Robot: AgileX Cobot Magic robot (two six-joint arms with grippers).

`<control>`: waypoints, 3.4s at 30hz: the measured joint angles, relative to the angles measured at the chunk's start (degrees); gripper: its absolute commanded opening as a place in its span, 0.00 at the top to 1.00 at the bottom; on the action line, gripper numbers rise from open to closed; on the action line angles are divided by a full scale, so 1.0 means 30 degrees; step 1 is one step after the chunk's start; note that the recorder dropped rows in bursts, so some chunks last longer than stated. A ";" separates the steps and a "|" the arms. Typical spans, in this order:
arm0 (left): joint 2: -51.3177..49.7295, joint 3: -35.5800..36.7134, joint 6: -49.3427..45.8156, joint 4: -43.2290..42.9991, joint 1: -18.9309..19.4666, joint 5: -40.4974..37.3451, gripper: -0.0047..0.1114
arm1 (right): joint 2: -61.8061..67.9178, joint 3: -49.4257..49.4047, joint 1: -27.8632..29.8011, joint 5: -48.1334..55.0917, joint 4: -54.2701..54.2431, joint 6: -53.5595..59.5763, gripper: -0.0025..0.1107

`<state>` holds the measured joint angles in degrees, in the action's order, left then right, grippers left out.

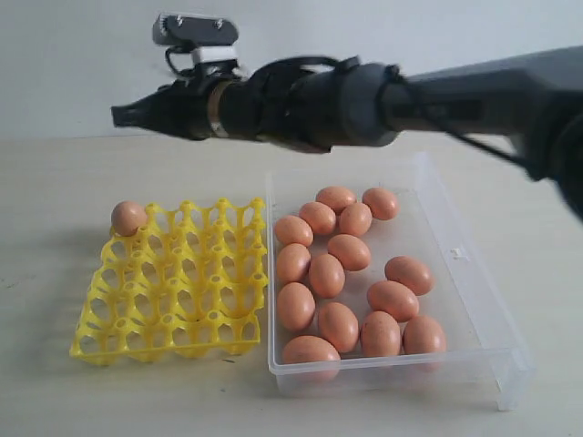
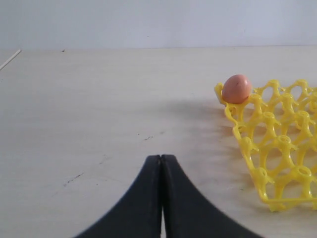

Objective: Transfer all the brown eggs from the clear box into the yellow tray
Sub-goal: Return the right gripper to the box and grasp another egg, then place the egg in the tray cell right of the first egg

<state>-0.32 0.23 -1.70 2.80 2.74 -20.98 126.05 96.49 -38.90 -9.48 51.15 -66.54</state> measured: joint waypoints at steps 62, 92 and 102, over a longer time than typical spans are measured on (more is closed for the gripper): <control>0.0000 0.0000 0.0000 0.0000 0.0000 0.0000 0.96 | -0.7842 -0.9629 0.3307 0.8009 -1.6505 2.3065 0.98; 0.0000 0.0000 0.0000 0.0000 0.0000 0.0000 0.96 | 0.3365 -0.1821 0.0543 -0.8705 -0.2649 0.3395 0.98; 0.0000 0.0000 0.0000 0.0000 0.0000 0.0000 0.96 | 0.4989 -0.0598 0.0543 -0.8677 -0.1774 0.2486 0.67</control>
<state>-0.32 0.23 -1.70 2.80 2.74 -20.98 141.02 94.70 -37.28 -35.51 45.83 -59.08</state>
